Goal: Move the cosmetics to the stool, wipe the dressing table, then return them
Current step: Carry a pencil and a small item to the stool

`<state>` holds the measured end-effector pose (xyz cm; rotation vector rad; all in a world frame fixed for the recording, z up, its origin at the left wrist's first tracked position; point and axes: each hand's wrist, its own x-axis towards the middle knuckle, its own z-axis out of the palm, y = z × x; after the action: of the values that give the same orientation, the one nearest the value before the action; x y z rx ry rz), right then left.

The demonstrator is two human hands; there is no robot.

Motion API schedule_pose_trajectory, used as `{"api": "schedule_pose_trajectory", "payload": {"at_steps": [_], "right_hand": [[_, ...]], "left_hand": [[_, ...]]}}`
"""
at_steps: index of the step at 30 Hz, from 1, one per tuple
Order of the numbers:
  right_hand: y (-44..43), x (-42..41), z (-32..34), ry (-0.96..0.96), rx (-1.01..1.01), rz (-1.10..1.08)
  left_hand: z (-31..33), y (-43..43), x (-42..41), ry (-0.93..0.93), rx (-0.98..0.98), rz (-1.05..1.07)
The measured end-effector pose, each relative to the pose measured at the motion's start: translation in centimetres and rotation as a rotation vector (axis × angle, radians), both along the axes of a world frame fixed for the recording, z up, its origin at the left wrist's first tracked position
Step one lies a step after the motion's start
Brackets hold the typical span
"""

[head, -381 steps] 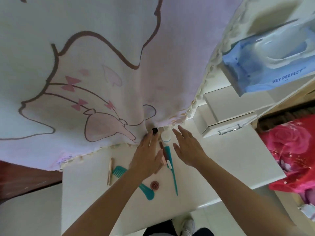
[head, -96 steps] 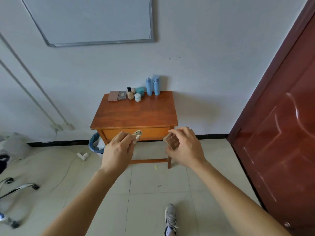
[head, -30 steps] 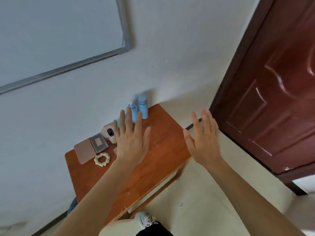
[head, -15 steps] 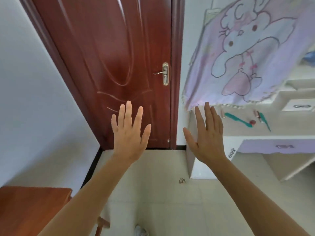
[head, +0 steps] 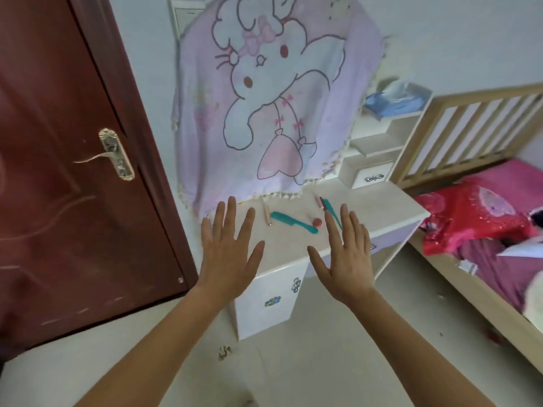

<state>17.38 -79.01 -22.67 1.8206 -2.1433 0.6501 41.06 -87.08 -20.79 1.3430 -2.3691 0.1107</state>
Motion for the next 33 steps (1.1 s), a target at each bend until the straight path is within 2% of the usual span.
{"api": "schedule_pose_trajectory", "payload": {"at_steps": [6, 10, 18, 21, 25, 29, 33], "right_hand": [[-5.2, -7.6, -0.5, -0.017, 0.067, -0.163], [-7.7, -12.2, -2.0, -0.051, 0.108, -0.25], [-17.2, -21.9, -7.0, -0.127, 0.293, -0.277], [-21.3, -25.6, -9.5, -0.175, 0.375, -0.222], [-27.6, -30.4, -11.0, -0.221, 0.514, -0.091], [-32.3, -31.8, -12.7, -0.246, 0.634, 0.069], [-34.3, -30.1, -15.1, -0.289, 0.768, 0.205]], "left_hand": [[-0.4, -8.3, -8.4, -0.033, 0.134, -0.101], [-1.2, -12.6, -13.6, -0.126, 0.181, -0.174], [-6.8, -20.8, -21.5, -0.325, 0.309, -0.134], [-9.5, -23.7, -23.4, -0.422, 0.372, -0.068], [-12.0, -26.5, -25.3, -0.455, 0.531, 0.061], [-14.5, -26.9, -26.4, -0.397, 0.668, 0.188], [-16.7, -25.5, -26.4, -0.42, 0.854, 0.267]]}}
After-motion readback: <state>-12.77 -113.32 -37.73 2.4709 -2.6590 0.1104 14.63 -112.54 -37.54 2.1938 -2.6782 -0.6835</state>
